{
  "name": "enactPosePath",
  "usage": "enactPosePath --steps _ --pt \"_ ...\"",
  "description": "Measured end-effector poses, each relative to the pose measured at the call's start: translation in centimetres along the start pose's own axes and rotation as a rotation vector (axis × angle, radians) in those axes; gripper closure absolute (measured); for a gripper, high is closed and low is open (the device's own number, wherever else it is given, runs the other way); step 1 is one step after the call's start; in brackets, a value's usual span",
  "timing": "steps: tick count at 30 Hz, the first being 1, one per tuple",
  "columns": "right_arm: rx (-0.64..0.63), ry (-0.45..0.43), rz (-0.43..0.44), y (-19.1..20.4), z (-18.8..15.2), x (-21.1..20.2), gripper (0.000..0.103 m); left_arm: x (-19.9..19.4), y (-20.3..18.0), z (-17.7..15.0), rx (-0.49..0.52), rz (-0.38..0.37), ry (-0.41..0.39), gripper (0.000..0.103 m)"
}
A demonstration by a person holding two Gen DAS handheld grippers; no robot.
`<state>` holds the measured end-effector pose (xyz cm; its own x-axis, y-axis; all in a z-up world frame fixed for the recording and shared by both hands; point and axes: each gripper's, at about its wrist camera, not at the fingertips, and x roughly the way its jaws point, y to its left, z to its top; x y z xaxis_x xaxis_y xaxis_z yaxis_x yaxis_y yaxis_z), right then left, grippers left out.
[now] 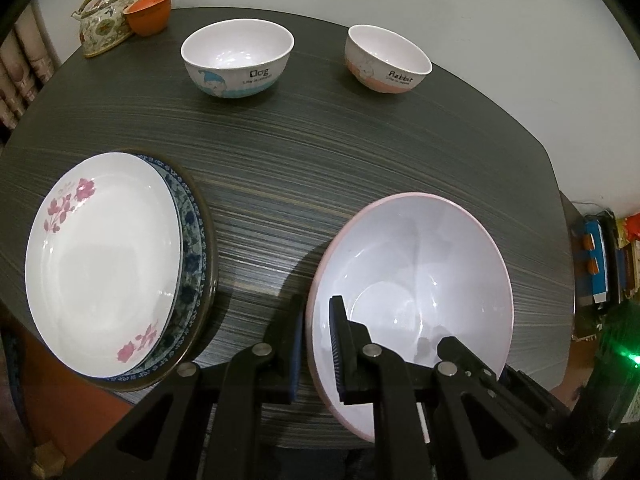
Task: Organize plates and bowls
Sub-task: 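Lift the pink bowl with both grippers and carry it beside the plate stack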
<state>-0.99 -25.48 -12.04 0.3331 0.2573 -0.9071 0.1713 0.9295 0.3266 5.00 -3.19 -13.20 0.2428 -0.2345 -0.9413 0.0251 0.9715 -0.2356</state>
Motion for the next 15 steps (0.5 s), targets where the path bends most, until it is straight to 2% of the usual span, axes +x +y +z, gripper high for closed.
enactPosePath --steps 9,15 --pt "0.010 0.013 0.013 -0.03 -0.23 0.07 0.078 0.09 0.18 -0.05 -0.009 -0.009 -0.005 0.091" --pt "0.009 0.011 0.021 0.28 -0.35 -0.01 0.069 0.21 0.52 0.00 -0.021 -0.018 -0.002 0.090"
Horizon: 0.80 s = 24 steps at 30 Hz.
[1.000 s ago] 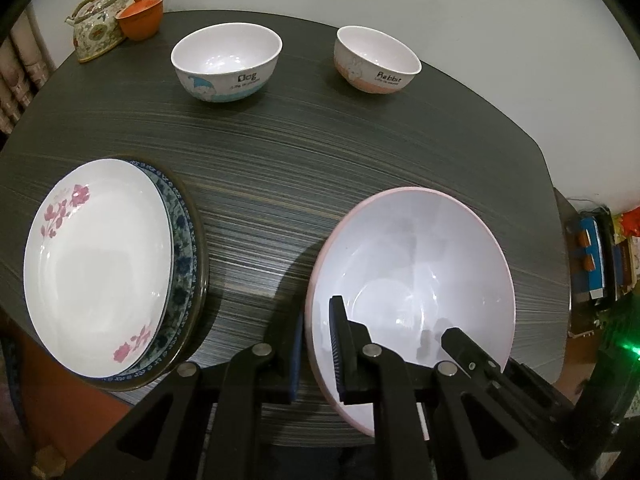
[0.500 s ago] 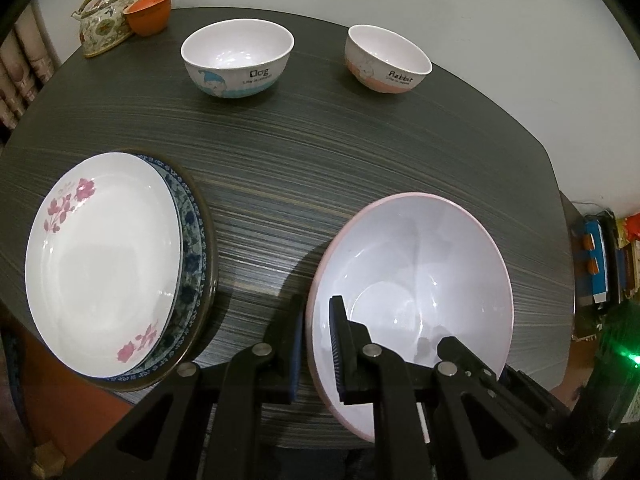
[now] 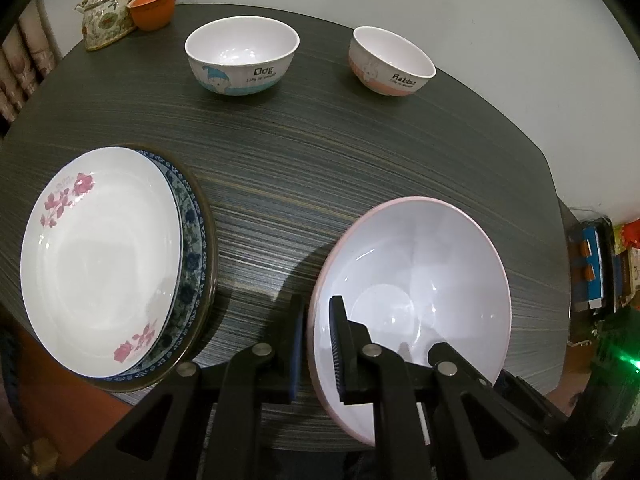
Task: Organize plates and bowls
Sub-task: 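Lift the pink bowl with both grippers and carry it beside the plate stack, then lower the pink bowl with the left gripper while the right gripper opens and withdraws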
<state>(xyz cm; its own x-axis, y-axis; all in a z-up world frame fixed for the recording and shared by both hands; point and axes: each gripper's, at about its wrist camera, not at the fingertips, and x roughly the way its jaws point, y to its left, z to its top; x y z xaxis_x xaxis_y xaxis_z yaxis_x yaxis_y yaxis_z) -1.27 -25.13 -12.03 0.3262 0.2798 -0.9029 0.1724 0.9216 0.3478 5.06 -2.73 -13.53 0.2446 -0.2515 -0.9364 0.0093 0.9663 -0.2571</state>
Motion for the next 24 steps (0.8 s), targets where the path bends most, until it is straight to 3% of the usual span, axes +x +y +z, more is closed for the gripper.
enactPosePath --steps 3,9,14,24 --pt "0.001 -0.004 -0.002 0.1 -0.1 -0.2 0.058 0.1 0.1 0.1 -0.003 0.007 -0.001 0.090" --pt "0.002 -0.013 -0.014 0.1 0.2 -0.5 0.056 0.1 0.8 0.3 -0.024 0.001 -0.002 0.085" --pt "-0.019 -0.041 -0.034 0.6 0.5 -1.2 0.043 -0.2 1.0 0.4 -0.028 -0.005 -0.006 0.081" --pt "-0.013 -0.082 -0.049 0.4 1.1 -2.2 0.043 -1.0 1.4 0.7 -0.045 -0.017 -0.021 0.073"
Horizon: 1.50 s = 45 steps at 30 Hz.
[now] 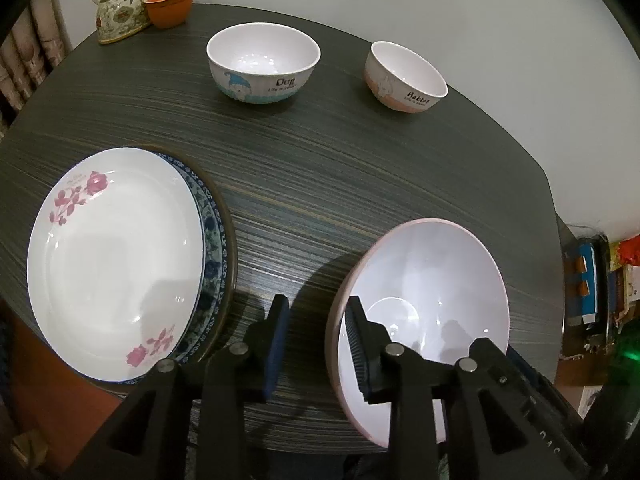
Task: Organize plates and bowls
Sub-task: 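Lower the pink bowl with the left gripper while the right gripper opens and withdraws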
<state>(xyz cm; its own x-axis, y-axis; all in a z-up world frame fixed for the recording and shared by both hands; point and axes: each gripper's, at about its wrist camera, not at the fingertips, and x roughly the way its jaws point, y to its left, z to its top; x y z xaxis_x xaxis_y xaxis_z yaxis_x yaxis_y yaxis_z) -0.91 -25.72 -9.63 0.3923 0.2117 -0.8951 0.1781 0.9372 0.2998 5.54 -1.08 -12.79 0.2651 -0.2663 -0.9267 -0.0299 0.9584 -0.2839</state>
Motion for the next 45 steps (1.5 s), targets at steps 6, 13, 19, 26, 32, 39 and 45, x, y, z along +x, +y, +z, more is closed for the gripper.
enactPosePath --steps 6,13,19,26,32,39,45 --pt "0.005 -0.018 -0.005 -0.1 0.4 -0.5 0.043 -1.0 0.0 0.3 -0.001 -0.013 -0.027 0.071" --pt "-0.009 -0.038 -0.012 0.0 0.9 -1.3 0.043 -1.6 0.3 0.7 -0.011 -0.025 -0.040 0.068" --pt "-0.026 -0.047 -0.010 0.6 1.2 -1.7 0.043 -2.3 0.7 1.0 -0.020 -0.036 -0.050 0.068" --pt "-0.064 -0.064 -0.015 1.7 2.0 -2.1 0.043 -2.7 1.5 1.5 -0.035 -0.043 -0.061 0.068" --pt "-0.109 -0.071 -0.014 3.2 2.7 -2.2 0.043 -3.4 2.8 2.7 -0.043 -0.032 -0.086 0.068" --pt "-0.186 -0.067 -0.006 5.7 3.9 -2.2 0.043 -4.4 4.9 4.3 -0.085 -0.033 -0.108 0.068" --pt "-0.247 -0.052 0.005 8.1 5.7 -1.8 0.043 -4.5 6.6 5.5 -0.120 -0.042 -0.104 0.068"
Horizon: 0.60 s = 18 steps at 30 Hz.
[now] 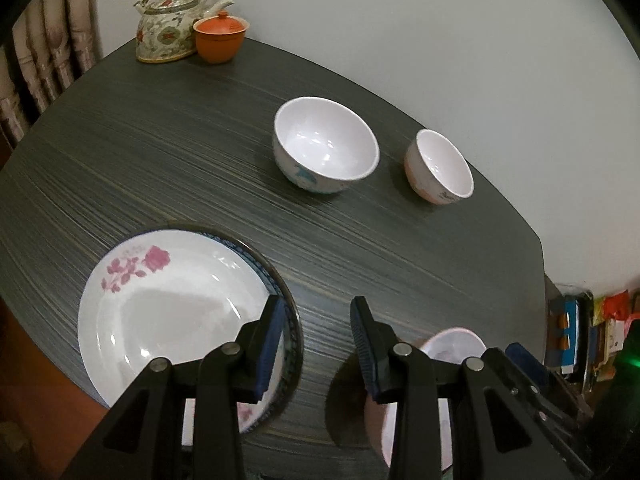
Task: Organize plates and bowls
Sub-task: 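Lower the pink bowl with the left gripper while the right gripper opens and withdraws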
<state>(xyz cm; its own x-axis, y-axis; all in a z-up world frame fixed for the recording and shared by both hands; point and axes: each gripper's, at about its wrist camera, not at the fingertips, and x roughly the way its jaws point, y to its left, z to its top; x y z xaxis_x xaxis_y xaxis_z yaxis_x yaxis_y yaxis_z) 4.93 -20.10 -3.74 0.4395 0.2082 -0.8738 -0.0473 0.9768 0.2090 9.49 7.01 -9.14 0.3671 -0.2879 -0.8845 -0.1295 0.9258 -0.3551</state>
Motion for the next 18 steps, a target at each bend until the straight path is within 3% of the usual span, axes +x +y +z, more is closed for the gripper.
enactPosePath --steps 13,18 --pt "-0.147 0.072 0.103 4.9 4.9 2.9 0.043 2.0 3.0 5.9 -0.085 0.043 -0.030 0.068" --pt "-0.116 0.079 0.132 5.7 7.5 4.7 0.043 3.0 3.3 8.1 -0.090 0.051 -0.047 0.068"
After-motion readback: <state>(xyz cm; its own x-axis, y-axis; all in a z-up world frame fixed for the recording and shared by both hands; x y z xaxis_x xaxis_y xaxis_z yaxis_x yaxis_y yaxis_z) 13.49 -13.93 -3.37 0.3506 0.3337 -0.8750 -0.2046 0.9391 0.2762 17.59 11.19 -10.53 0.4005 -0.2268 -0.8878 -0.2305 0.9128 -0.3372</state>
